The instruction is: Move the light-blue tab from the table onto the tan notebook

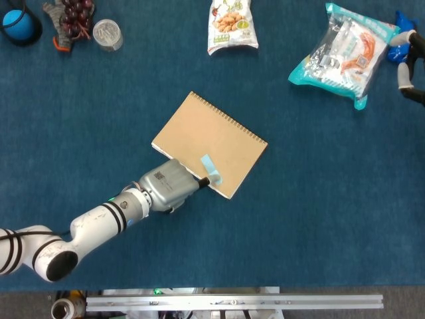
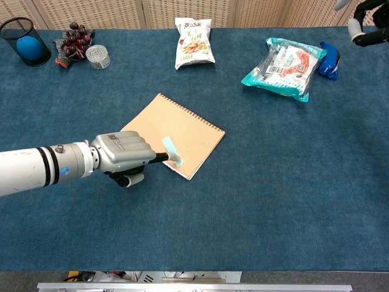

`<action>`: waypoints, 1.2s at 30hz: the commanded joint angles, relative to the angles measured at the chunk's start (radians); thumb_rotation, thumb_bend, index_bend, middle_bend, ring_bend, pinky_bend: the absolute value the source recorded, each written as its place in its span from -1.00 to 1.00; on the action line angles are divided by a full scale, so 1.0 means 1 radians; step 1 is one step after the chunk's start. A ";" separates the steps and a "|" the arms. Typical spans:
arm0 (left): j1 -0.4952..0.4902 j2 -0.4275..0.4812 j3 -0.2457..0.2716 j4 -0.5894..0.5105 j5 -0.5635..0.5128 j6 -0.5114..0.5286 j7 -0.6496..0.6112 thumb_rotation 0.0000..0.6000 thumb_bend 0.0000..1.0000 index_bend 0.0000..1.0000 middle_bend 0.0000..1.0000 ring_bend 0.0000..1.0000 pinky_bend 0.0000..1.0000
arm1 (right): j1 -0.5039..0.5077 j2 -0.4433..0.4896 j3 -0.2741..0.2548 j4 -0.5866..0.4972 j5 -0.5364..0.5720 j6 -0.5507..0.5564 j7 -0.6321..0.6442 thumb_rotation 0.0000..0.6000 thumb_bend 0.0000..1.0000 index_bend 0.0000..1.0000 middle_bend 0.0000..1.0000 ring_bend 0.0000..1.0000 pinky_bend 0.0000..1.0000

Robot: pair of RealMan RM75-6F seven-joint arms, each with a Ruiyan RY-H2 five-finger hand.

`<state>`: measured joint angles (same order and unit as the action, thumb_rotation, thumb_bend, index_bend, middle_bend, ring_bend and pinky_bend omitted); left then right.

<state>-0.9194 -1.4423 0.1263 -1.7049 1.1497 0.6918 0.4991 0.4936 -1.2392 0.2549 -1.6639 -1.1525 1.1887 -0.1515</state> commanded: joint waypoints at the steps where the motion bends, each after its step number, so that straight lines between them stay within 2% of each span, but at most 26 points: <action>1: -0.004 -0.010 -0.002 0.012 -0.012 -0.007 0.003 1.00 0.07 -0.90 0.77 0.97 0.90 | 0.000 0.001 0.000 0.001 0.002 -0.002 0.001 1.00 0.01 -0.29 0.46 0.85 0.92; 23: -0.001 -0.006 0.016 -0.019 0.009 0.005 0.015 1.00 0.07 -0.90 0.77 0.97 0.90 | -0.002 -0.001 0.002 0.006 0.003 0.003 0.003 1.00 0.01 -0.29 0.47 0.85 0.92; 36: 0.074 0.123 0.029 -0.100 0.095 0.120 -0.061 1.00 0.07 -0.90 0.73 0.91 0.89 | -0.032 0.039 -0.001 -0.012 -0.004 0.026 0.027 1.00 0.01 -0.29 0.47 0.85 0.93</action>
<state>-0.8602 -1.3359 0.1512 -1.7952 1.2294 0.7961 0.4537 0.4625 -1.2018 0.2558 -1.6745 -1.1552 1.2128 -0.1261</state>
